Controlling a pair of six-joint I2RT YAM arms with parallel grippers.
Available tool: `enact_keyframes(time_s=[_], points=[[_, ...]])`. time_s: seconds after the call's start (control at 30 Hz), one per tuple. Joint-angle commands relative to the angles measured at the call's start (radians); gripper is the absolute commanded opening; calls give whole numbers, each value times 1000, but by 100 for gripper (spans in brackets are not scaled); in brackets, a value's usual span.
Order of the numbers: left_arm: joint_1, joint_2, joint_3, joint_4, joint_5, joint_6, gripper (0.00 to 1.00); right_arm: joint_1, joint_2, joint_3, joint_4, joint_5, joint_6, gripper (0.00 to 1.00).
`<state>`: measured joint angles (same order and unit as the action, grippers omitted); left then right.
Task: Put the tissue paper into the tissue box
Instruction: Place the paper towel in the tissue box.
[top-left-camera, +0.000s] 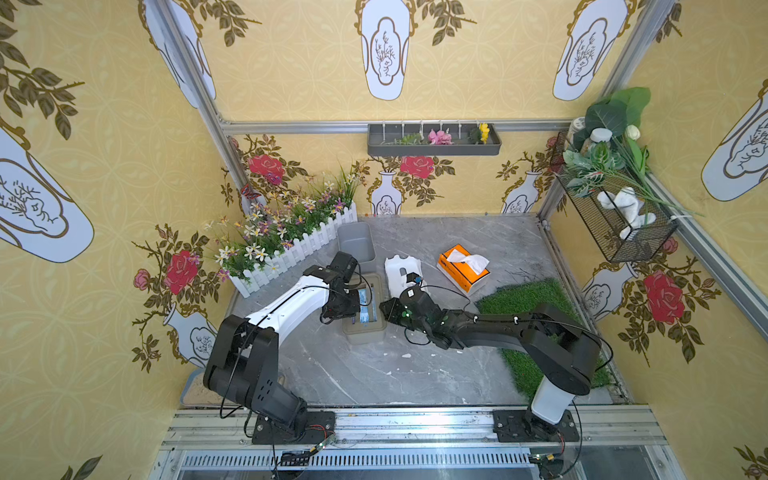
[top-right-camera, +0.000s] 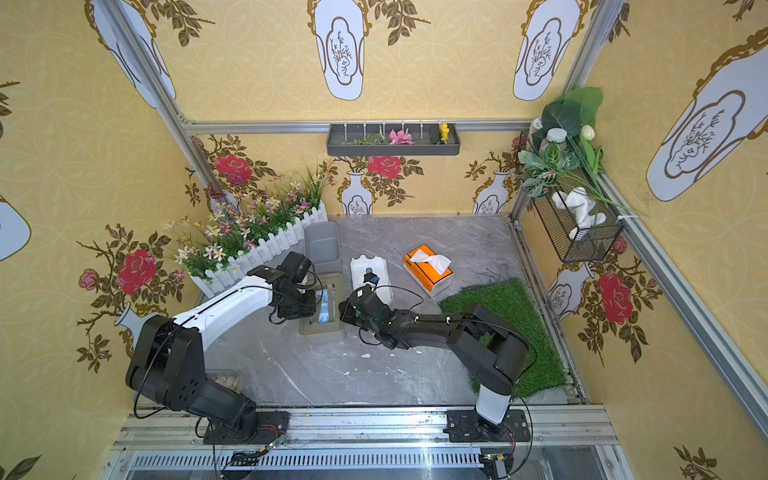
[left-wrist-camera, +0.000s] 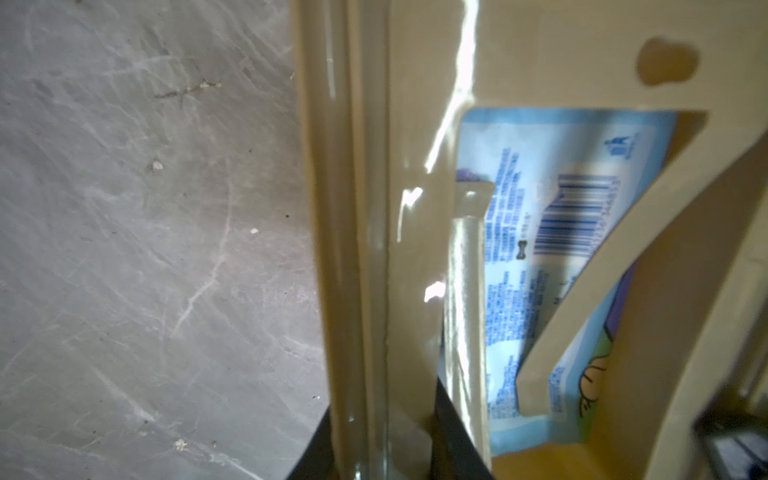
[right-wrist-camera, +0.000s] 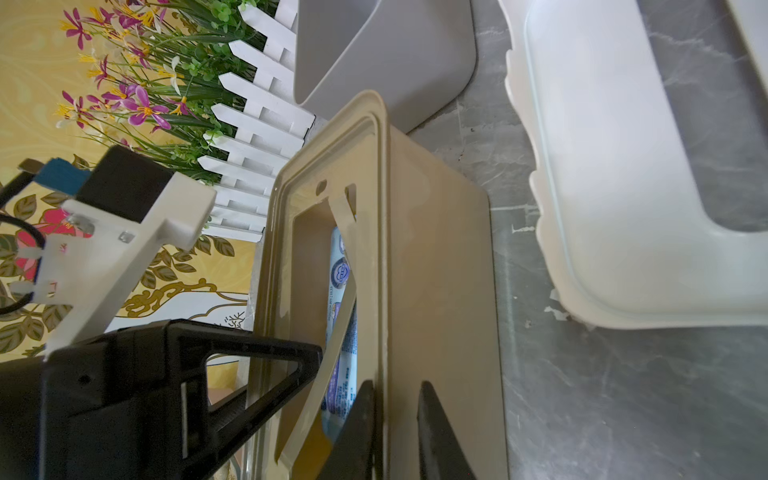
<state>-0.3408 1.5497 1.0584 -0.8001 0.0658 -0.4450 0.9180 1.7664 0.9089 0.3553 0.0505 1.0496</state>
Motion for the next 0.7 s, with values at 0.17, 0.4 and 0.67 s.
enact_keyframes(time_s=[0.17, 0.4, 0.67], points=[[4, -48, -1, -108, -75, 17, 38, -9, 64, 19, -339, -41, -49, 27], [3, -119, 72, -125, -75, 23, 60, -7, 82, 94, -474, -33, -119, 31], [49, -186, 126, 4, 36, 28, 64, -4, 79, 116, -511, -40, -145, 31]])
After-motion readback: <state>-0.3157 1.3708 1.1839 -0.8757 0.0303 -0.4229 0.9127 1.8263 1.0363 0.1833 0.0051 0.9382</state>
